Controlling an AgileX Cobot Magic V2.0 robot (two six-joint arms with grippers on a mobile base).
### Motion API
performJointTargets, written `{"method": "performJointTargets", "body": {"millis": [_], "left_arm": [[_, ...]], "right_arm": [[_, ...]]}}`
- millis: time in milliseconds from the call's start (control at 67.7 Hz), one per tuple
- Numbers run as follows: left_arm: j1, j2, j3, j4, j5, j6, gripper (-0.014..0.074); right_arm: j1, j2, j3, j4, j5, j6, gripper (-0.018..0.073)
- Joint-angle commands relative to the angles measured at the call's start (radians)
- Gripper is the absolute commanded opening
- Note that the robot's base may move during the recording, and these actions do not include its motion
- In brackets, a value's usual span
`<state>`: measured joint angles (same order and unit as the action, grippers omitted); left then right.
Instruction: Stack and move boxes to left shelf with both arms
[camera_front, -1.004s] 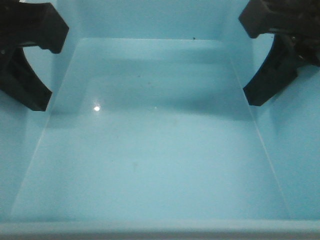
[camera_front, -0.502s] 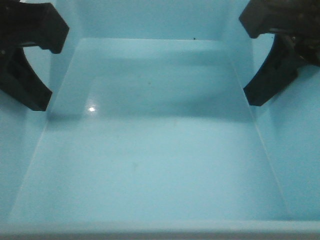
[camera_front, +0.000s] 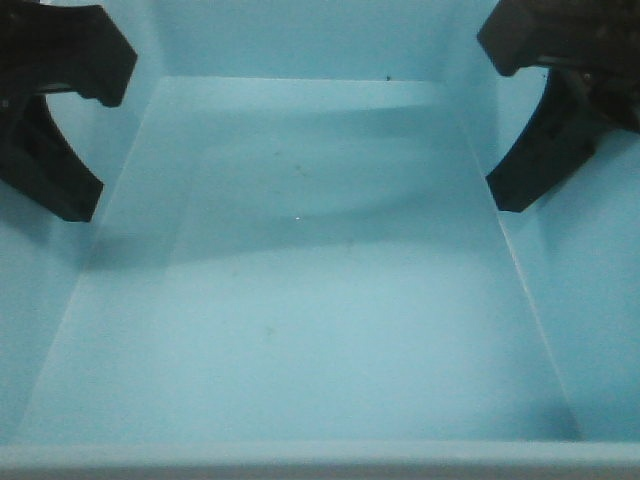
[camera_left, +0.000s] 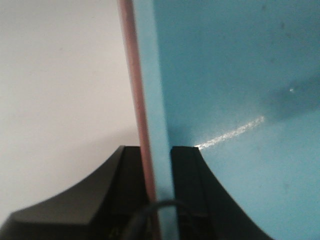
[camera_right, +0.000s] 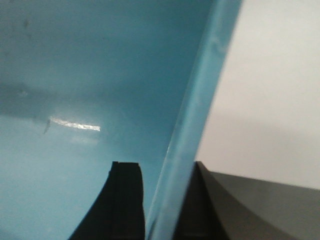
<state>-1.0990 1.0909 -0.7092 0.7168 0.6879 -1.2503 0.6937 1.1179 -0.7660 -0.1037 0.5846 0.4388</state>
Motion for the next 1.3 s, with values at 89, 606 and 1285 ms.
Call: {"method": "performJointTargets", "body": {"millis": [89,606,1285], "left_arm": [[-0.01,-0.034,-0.031,0.083,-0.038,0.027,-0.0003],[-0.01,-0.034,-0.031,0.083,-0.038,0.027,-0.0003],[-0.01,-0.034,-0.031,0.083,-0.038,0.027,-0.0003]], "right_arm": [[-0.011,-0.03,-0.032,-0.066,-0.064,-0.03,0.0036],[-0.011,-0.03,-0.032,-0.066,-0.064,-0.03,0.0036],[-0.011,-0.03,-0.032,-0.066,-0.064,-0.03,0.0036]]}}
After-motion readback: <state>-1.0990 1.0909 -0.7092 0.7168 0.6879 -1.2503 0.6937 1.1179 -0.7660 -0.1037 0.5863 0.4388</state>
